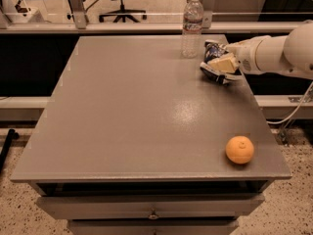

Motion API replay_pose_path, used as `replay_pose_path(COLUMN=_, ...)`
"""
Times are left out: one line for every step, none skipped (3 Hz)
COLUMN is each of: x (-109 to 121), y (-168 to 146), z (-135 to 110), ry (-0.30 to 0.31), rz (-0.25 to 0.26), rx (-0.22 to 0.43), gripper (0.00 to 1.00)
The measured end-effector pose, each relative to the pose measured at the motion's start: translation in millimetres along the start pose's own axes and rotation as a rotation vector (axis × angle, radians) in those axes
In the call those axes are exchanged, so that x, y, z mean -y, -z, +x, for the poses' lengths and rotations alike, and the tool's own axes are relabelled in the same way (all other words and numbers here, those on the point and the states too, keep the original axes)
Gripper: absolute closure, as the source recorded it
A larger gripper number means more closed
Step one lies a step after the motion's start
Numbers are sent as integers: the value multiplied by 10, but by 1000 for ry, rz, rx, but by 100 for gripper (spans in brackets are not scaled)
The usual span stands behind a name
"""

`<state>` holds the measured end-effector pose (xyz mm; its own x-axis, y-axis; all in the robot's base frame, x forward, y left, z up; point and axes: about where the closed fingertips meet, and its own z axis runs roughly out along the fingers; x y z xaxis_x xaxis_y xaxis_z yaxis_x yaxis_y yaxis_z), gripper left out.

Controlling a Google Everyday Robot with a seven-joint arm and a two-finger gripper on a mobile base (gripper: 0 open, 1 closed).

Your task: Move blue chip bag near water bottle

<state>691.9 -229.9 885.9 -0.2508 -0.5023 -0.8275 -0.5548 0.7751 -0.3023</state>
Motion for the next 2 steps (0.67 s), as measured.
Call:
replay_pose_path(x=-20, y=41, z=-123, ry=16, rz=-13, rx=19, gripper=0)
replay_pose_path(x=-37, y=99, z=-315, ry=46, rz=-25, rx=43, gripper=0)
